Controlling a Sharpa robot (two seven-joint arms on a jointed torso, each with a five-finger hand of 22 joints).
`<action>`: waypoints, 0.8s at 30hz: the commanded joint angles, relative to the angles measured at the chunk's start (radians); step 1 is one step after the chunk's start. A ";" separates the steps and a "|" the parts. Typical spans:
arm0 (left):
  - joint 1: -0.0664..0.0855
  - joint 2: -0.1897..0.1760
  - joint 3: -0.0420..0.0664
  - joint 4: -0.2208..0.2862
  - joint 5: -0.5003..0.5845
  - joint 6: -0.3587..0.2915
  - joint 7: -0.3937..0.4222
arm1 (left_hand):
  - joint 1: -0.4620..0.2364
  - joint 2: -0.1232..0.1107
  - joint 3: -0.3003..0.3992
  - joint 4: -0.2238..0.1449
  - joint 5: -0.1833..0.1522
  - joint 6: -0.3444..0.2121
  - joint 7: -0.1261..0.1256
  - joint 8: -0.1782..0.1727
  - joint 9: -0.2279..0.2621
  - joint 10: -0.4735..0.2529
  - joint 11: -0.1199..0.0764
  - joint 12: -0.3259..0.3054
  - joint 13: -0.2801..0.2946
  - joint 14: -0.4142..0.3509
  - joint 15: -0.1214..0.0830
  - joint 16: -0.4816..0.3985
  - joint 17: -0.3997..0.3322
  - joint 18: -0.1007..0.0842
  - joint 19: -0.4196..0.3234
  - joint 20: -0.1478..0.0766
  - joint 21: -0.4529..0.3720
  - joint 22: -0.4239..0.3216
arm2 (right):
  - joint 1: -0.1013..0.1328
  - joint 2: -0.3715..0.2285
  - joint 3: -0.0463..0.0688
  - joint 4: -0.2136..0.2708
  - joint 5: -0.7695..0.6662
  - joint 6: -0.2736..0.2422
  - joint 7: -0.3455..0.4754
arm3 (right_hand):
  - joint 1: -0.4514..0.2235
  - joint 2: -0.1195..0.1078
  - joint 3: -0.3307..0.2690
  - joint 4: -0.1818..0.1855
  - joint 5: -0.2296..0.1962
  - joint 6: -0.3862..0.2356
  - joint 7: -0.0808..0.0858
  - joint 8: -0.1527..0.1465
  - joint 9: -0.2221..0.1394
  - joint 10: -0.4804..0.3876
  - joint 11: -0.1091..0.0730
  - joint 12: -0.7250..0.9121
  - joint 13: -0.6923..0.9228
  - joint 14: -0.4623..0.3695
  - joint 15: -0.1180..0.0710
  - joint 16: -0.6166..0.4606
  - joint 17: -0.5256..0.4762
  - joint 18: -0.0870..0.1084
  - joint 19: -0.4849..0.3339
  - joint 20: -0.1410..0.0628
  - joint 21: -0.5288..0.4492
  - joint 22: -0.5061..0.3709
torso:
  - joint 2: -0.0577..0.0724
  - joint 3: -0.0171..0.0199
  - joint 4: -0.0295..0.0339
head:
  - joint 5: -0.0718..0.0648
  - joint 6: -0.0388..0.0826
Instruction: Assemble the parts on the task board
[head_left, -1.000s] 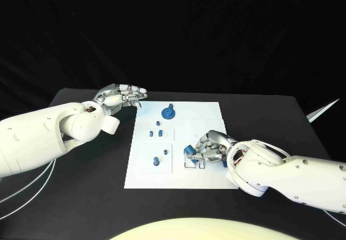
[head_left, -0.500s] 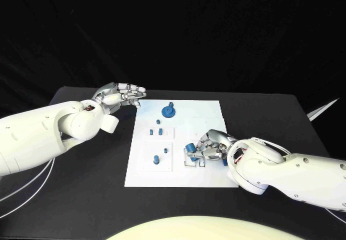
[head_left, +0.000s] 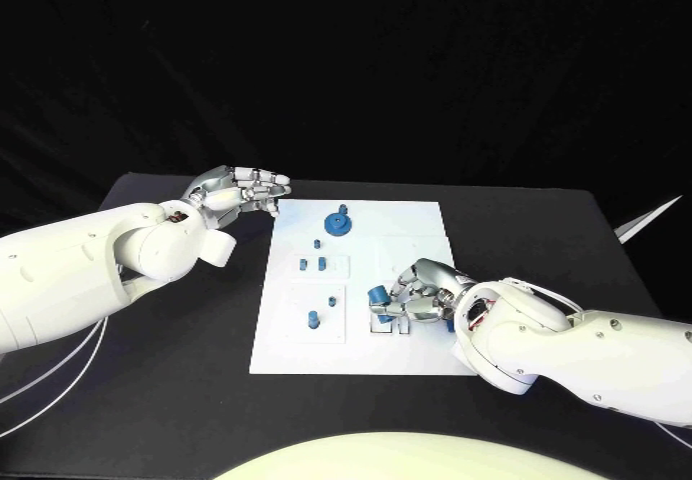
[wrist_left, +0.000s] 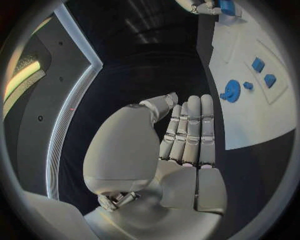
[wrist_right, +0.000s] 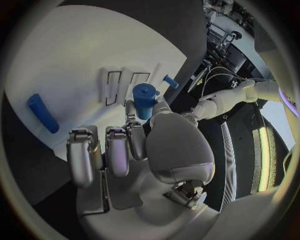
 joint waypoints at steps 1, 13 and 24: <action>0.001 0.001 0.000 0.002 0.001 0.002 0.001 | -0.010 0.020 -0.008 -0.003 0.017 -0.014 0.005 -0.002 0.015 -0.014 -0.003 0.013 -0.011 -0.004 0.001 -0.015 -0.013 -0.001 0.008 0.010 -0.011 -0.010 | -0.001 -0.002 0.000 0.006 0.000 -0.001 0.004 | 0.025 0.049 -0.015 -0.002 0.012 0.042 -0.024 0.066 0.046 0.025 -0.018 0.007 0.137 0.102 -0.007 0.012 0.220 -0.036 0.103 -0.019 0.020 0.273 | 0.000 -0.0006 0.0017 | 0.000 -0.002; 0.001 -0.001 0.000 0.003 0.001 0.003 -0.002 | -0.010 0.020 -0.008 -0.003 0.017 -0.014 0.005 -0.002 0.015 -0.014 -0.003 0.013 -0.011 -0.004 0.001 -0.015 -0.013 -0.001 0.008 0.010 -0.011 -0.010 | -0.001 -0.016 0.000 0.021 0.044 0.057 -0.015 | 0.029 0.053 -0.013 -0.002 0.012 0.043 -0.025 0.067 0.047 0.027 -0.019 0.011 0.140 0.102 -0.007 0.013 0.222 -0.036 0.103 -0.019 0.020 0.273 | 0.000 -0.0012 0.0032 | -0.002 -0.005; 0.001 -0.002 0.000 0.004 0.001 0.003 -0.003 | -0.012 0.020 -0.008 -0.001 0.017 -0.015 0.005 -0.002 0.015 -0.015 -0.003 0.014 -0.012 -0.004 0.002 -0.016 -0.013 -0.001 0.008 0.010 -0.012 -0.011 | -0.001 -0.019 0.000 0.018 0.064 0.077 -0.035 | 0.026 0.054 -0.016 0.001 0.010 0.044 -0.025 0.068 0.047 0.028 -0.019 0.011 0.140 0.102 -0.007 0.013 0.221 -0.036 0.103 -0.020 0.020 0.273 | 0.000 -0.0014 0.0059 | -0.004 -0.005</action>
